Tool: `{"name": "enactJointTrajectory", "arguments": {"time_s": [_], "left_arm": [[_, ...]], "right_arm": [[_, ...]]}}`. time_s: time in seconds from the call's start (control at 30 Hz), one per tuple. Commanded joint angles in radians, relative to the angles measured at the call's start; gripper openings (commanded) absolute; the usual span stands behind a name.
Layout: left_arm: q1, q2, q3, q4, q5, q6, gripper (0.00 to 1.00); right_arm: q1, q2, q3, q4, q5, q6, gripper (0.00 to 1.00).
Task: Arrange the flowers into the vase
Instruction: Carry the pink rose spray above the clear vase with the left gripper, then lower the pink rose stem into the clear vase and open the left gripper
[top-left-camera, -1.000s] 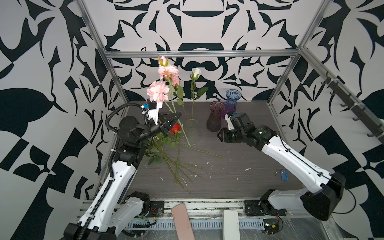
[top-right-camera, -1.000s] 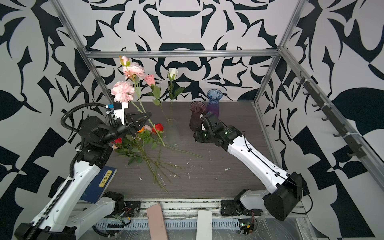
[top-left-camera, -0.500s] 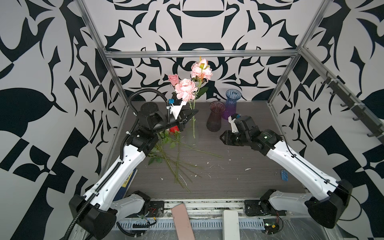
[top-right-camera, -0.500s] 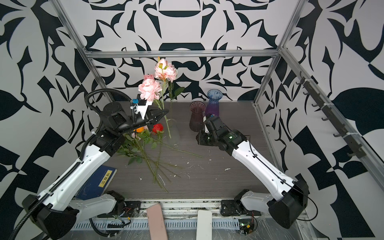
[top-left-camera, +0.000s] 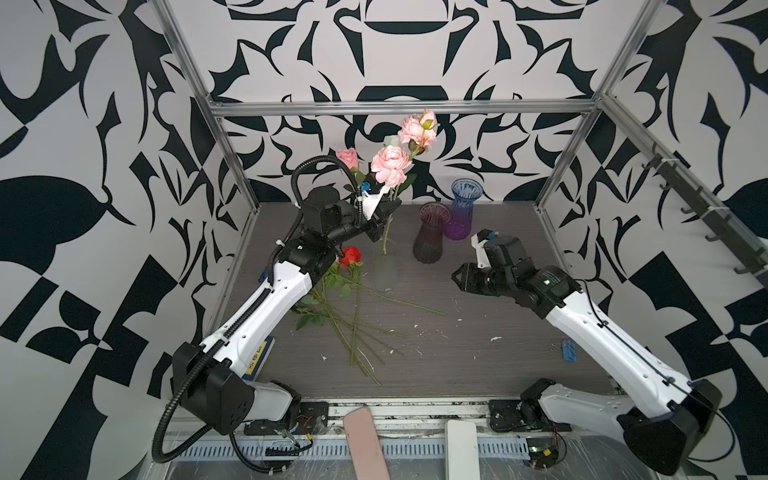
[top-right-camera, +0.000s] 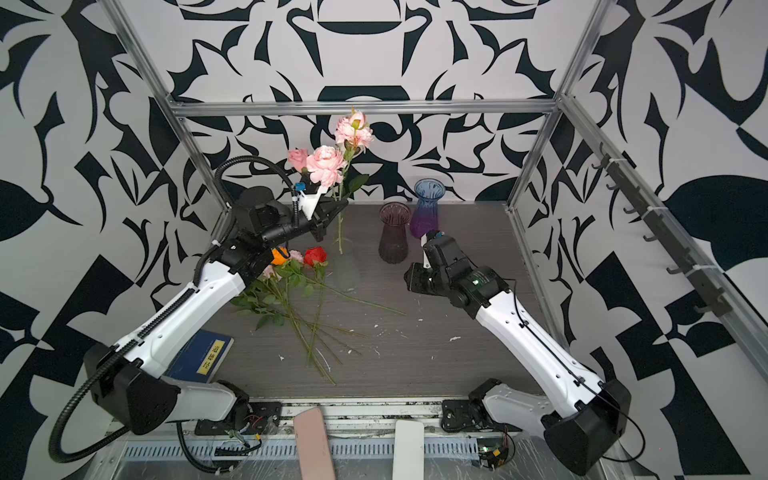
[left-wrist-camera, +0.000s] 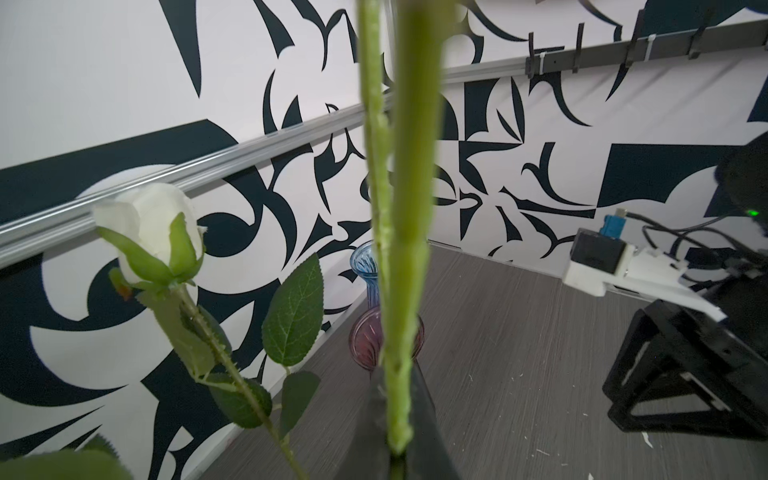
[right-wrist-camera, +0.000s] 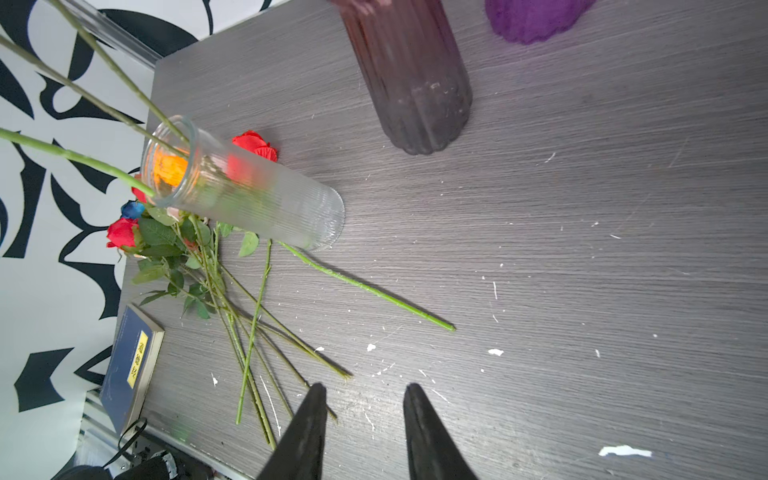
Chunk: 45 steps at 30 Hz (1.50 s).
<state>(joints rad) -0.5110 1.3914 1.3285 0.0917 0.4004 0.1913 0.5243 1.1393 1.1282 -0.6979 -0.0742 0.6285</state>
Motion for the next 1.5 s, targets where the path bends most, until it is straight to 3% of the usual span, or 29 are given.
{"name": "enactJointTrajectory", "arguments": {"time_s": [0.0, 0.77, 0.93, 0.97, 1.0, 1.03, 1.47], "left_arm": [[-0.003, 0.018, 0.013, 0.045, -0.011, 0.027, 0.00], [-0.006, -0.013, -0.121, -0.045, -0.040, 0.056, 0.00], [-0.006, -0.017, -0.124, -0.053, -0.075, 0.027, 0.40], [-0.006, -0.019, -0.122, -0.063, -0.087, 0.022, 0.63], [-0.006, -0.023, -0.123, -0.073, -0.096, 0.019, 0.92], [-0.005, -0.027, -0.126, -0.080, -0.099, 0.018, 0.99], [-0.006, -0.159, -0.218, -0.085, -0.162, -0.007, 1.00]], "right_arm": [[-0.016, -0.019, 0.039, -0.024, 0.011, -0.025, 0.35], [-0.033, -0.068, 0.004, -0.040, 0.008, -0.004, 0.35], [-0.034, -0.073, 0.004, -0.048, 0.013, 0.000, 0.35], [-0.035, -0.075, 0.005, -0.049, 0.014, 0.001, 0.35], [-0.035, -0.076, 0.003, -0.051, 0.016, 0.002, 0.35], [-0.035, -0.078, 0.002, -0.051, 0.016, 0.003, 0.35], [-0.034, -0.077, -0.013, -0.033, -0.001, 0.021, 0.35]]}}
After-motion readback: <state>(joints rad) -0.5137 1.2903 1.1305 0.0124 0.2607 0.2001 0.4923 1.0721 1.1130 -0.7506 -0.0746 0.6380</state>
